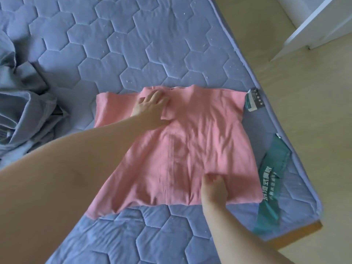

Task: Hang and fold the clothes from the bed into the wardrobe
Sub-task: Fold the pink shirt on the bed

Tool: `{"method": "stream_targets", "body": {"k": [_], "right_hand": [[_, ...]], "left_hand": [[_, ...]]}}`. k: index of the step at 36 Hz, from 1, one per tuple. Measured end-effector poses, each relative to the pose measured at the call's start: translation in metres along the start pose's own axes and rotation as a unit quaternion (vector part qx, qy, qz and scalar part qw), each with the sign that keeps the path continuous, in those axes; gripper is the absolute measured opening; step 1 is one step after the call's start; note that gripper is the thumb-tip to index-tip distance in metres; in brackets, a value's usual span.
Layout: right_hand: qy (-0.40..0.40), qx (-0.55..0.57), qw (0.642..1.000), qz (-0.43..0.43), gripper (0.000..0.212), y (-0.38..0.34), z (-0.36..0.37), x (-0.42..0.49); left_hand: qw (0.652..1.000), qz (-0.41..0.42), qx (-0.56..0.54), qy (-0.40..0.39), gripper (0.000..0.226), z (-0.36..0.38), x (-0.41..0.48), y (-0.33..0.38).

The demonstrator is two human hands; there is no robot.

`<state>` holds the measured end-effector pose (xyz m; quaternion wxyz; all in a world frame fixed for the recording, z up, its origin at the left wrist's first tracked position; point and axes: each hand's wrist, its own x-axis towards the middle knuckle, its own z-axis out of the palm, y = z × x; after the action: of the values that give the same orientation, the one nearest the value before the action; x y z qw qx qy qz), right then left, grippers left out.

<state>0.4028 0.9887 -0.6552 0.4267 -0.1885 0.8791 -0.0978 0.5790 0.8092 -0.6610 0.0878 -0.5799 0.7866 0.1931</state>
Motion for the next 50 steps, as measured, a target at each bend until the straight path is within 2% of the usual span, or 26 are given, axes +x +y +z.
{"method": "stream_targets", "body": {"k": [4, 6, 9, 11, 14, 19, 24, 26, 30, 33, 35, 38, 40, 41, 42, 44, 46, 48, 50], "right_hand": [[-0.051, 0.007, 0.997, 0.054, 0.036, 0.018, 0.005, -0.013], [-0.072, 0.054, 0.989, 0.116, 0.041, 0.027, 0.010, -0.018], [-0.131, 0.150, 0.943, 0.267, 0.042, 0.034, 0.022, -0.031], [-0.169, 0.182, 0.916, 0.315, 0.049, 0.035, 0.033, -0.039], [-0.181, 0.272, 0.892, 0.312, 0.045, 0.030, 0.045, -0.049], [-0.131, 0.362, 0.883, 0.268, 0.020, 0.023, 0.047, -0.043], [-0.143, 0.452, 0.831, 0.291, 0.030, 0.023, 0.044, -0.041], [-0.159, 0.486, 0.808, 0.292, 0.031, 0.025, 0.042, -0.042], [-0.169, 0.541, 0.788, 0.241, 0.026, 0.020, 0.030, -0.038], [-0.145, 0.555, 0.800, 0.177, 0.026, 0.006, 0.013, -0.030], [-0.122, 0.548, 0.815, 0.142, 0.014, -0.007, -0.003, -0.023], [-0.113, 0.539, 0.832, 0.074, 0.017, -0.037, -0.032, -0.016], [-0.120, 0.527, 0.840, 0.039, 0.008, -0.057, -0.054, -0.011], [-0.122, 0.525, 0.842, 0.022, 0.019, -0.068, -0.067, -0.010], [-0.122, 0.518, 0.846, 0.004, 0.031, -0.079, -0.080, -0.009], [-0.115, 0.500, 0.857, -0.055, 0.035, -0.100, -0.106, -0.012], [-0.122, 0.476, 0.861, -0.129, 0.021, -0.119, -0.130, -0.018], [-0.113, 0.453, 0.862, -0.198, 0.009, -0.134, -0.149, -0.027], [-0.109, 0.439, 0.857, -0.244, 0.006, -0.141, -0.161, -0.034]], "left_hand": [[0.998, 0.025, 0.050, -0.008, 0.087, 0.001, 0.010, 0.000], [0.998, 0.024, 0.061, -0.023, 0.092, 0.000, 0.017, 0.001], [0.999, 0.004, 0.034, -0.031, 0.101, -0.003, 0.027, -0.002], [0.999, -0.014, 0.005, -0.048, 0.104, -0.004, 0.034, -0.006], [0.994, -0.042, 0.005, -0.097, 0.106, -0.008, 0.043, -0.006], [0.979, -0.073, -0.074, -0.176, 0.091, -0.017, 0.053, -0.005], [0.952, -0.102, -0.164, -0.237, 0.046, -0.021, 0.045, -0.005], [0.932, -0.127, -0.231, -0.247, 0.044, -0.019, 0.041, -0.006], [0.890, -0.168, -0.343, -0.249, 0.046, -0.030, 0.031, -0.008], [0.864, -0.169, -0.411, -0.237, 0.032, -0.046, 0.022, -0.010], [0.838, -0.166, -0.469, -0.222, 0.023, -0.059, 0.015, -0.010], [0.796, -0.170, -0.560, -0.155, 0.014, -0.086, 0.004, -0.009], [0.772, -0.166, -0.604, -0.103, 0.012, -0.108, -0.004, -0.008], [0.761, -0.158, -0.625, -0.081, 0.012, -0.119, -0.009, -0.009], [0.745, -0.146, -0.648, -0.061, 0.015, -0.130, -0.015, -0.010], [0.712, -0.118, -0.692, -0.021, 0.023, -0.149, -0.029, -0.013], [0.684, -0.084, -0.725, 0.018, 0.022, -0.163, -0.046, -0.016], [0.663, -0.052, -0.746, 0.046, 0.031, -0.170, -0.065, -0.021], [0.664, -0.025, -0.745, 0.061, 0.038, -0.168, -0.084, -0.025]]}}
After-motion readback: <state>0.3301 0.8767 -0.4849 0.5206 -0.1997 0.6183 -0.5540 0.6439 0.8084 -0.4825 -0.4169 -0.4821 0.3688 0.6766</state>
